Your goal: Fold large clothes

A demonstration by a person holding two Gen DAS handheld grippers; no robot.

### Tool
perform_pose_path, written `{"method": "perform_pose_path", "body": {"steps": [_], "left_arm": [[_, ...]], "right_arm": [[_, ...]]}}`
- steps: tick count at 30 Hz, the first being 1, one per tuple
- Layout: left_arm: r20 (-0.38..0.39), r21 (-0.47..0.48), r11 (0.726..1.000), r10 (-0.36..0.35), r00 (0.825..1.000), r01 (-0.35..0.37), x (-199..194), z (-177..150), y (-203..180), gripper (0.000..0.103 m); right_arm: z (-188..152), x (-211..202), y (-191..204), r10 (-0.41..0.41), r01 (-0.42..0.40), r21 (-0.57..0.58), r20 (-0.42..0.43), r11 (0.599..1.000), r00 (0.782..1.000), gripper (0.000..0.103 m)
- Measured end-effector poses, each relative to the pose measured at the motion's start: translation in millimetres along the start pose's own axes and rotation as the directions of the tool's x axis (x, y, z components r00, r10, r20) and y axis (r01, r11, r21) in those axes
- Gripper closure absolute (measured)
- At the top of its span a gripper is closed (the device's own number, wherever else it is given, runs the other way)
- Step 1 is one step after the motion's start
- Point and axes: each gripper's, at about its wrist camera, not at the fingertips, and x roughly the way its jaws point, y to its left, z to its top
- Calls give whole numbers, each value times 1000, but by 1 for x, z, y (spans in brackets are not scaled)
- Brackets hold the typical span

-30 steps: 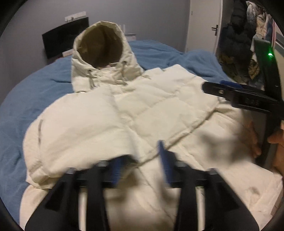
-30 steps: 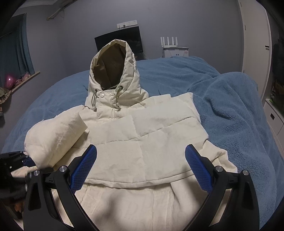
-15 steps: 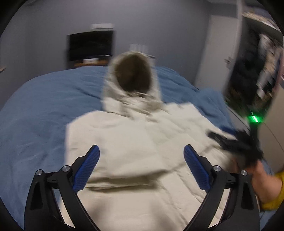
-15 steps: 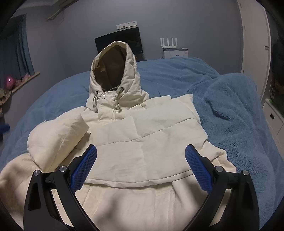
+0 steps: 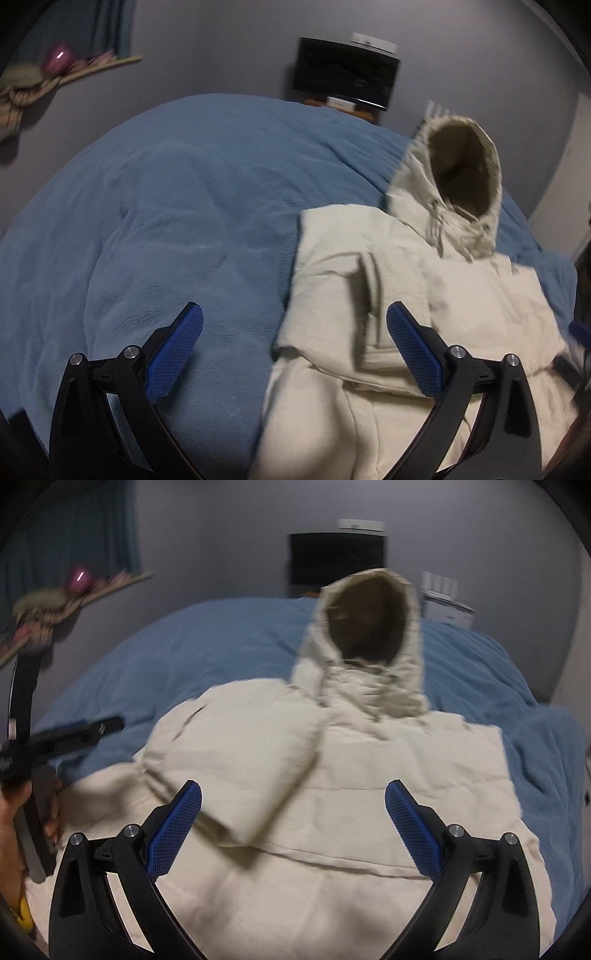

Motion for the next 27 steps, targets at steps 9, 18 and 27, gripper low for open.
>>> {"method": "perform_pose_path", "body": {"steps": [9,18,27], "left_arm": [[-75,-81,997,-10,997,4,18,-5,20,7],[-70,-65,998,-11,997,6,18,-9,19,7],[-62,-51,999,1,998,-4,17,-10,17,7]], "right_arm": [[-6,49,76,16,-26,-175,-57,984,998,8],[-23,81,94,-114,86,-296,-79,951,990,16],[-22,62,61,-167,157,-208,-31,965,985,57]]}}
